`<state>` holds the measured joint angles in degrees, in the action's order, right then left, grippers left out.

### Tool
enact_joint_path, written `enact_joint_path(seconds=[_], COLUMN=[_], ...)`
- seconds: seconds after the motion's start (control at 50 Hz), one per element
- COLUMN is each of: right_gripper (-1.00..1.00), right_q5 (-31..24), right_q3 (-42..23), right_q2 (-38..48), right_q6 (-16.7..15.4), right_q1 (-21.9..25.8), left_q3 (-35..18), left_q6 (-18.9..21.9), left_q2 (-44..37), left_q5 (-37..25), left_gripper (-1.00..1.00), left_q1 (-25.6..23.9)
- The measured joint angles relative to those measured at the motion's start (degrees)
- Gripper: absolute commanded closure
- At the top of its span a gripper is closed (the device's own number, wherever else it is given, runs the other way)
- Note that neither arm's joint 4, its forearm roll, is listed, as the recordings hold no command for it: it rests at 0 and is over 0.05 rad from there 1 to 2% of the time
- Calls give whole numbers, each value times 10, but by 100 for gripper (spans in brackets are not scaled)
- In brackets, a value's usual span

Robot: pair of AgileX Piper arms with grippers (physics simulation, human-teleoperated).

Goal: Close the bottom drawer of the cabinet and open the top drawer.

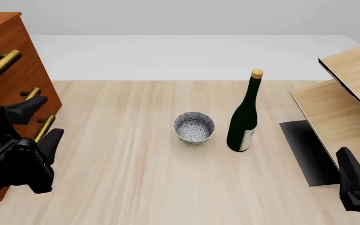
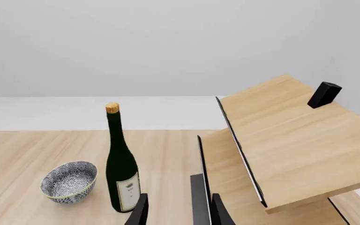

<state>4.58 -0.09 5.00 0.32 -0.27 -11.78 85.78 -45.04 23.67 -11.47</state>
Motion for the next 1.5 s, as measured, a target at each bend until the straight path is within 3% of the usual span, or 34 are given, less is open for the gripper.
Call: enact_joint_path(seconds=[0.36, 0.92, 1.5], right_gripper=[-100, -100, -100], right_q5=[-6, -4, 4], right_q3=[0, 0, 0], right_q2=[-6, -3, 4], right_q6=[-1, -2, -4], right_q1=[1, 0, -2], left_q3=[-19, -21, -76], left_q6=[29, 111, 126], left_q2=[-28, -86, -154], left_q5=[22, 100, 120], left_gripper=[-100, -100, -100], left_q1=[53, 113, 172])
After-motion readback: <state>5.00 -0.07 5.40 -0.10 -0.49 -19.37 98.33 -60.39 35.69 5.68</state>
